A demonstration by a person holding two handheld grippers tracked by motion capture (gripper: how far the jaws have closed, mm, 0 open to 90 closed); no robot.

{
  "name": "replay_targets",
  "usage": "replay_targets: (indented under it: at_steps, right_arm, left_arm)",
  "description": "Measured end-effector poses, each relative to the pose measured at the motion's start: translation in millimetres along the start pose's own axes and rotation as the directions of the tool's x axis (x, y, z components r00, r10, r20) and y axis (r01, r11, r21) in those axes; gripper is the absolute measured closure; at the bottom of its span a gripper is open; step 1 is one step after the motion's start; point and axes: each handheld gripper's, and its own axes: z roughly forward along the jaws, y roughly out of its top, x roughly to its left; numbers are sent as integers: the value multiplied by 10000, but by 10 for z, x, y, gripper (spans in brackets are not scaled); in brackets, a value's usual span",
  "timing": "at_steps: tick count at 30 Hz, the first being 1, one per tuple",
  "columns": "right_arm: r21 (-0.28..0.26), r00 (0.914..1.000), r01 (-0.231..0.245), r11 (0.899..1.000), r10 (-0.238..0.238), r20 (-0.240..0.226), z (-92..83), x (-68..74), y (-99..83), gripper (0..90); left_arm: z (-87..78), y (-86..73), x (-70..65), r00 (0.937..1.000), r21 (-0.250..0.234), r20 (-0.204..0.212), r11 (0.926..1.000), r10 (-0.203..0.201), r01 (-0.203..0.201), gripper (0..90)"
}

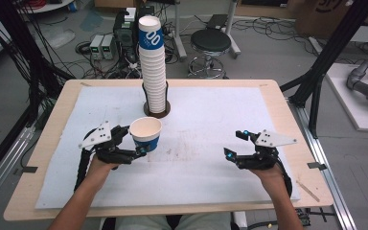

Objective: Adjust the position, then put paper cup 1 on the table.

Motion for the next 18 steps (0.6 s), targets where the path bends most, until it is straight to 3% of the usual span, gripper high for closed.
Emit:
replay_targets:
  at_steps: [18]
  right_arm:
    - [-426,9997,-69,9991,78,226,-106,-55,-14,214]
  left_arm:
    - [-92,-6,11,9997,-335,-240,9994,-75,67,277]
